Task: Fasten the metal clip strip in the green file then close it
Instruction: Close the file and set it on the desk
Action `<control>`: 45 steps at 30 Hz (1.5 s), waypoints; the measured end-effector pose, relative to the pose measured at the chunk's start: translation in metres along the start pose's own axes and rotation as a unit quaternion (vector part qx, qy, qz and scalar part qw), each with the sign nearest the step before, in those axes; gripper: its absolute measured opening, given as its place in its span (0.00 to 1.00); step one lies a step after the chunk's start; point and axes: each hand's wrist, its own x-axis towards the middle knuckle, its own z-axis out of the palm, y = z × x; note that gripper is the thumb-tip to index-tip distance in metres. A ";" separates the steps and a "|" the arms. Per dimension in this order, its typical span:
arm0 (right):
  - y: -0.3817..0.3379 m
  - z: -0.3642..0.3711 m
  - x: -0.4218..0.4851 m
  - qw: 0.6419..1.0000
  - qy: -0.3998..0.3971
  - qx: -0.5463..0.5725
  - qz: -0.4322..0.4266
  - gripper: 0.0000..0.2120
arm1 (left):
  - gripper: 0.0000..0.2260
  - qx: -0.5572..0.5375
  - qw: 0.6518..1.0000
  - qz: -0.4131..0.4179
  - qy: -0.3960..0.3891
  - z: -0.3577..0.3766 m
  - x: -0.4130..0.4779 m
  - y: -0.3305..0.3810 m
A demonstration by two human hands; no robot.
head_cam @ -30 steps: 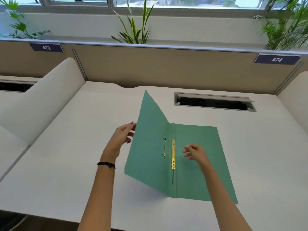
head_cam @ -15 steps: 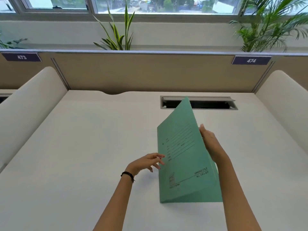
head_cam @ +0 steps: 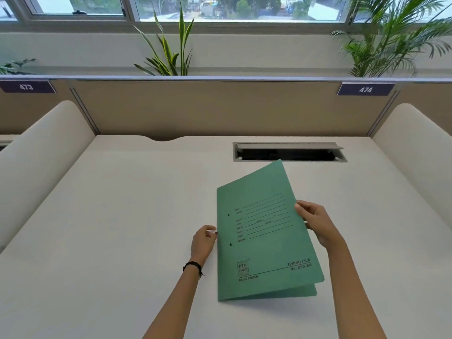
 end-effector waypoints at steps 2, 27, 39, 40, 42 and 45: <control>0.013 0.009 0.004 0.999 0.013 -0.038 -0.011 0.12 | 0.06 -0.013 1.000 -0.005 0.006 -0.006 0.001 -0.002; 0.147 0.060 -0.003 0.879 0.244 -0.399 -0.093 0.19 | 0.10 0.082 0.991 -0.052 -0.098 -0.044 -0.001 -0.026; 0.144 0.060 0.001 0.890 0.262 -0.365 -0.081 0.18 | 0.28 0.009 0.949 -0.095 -0.302 -0.073 -0.053 0.019; 0.144 0.060 0.002 0.895 0.263 -0.351 -0.076 0.18 | 0.30 0.004 0.944 -0.089 -0.319 -0.075 -0.055 0.024; 0.143 0.059 0.002 0.903 0.268 -0.328 -0.071 0.18 | 0.31 -0.012 0.942 -0.067 -0.330 -0.078 -0.057 0.032; 0.141 0.060 0.003 0.907 0.274 -0.311 -0.069 0.18 | 0.25 -0.069 0.951 -0.034 -0.299 -0.081 -0.056 0.041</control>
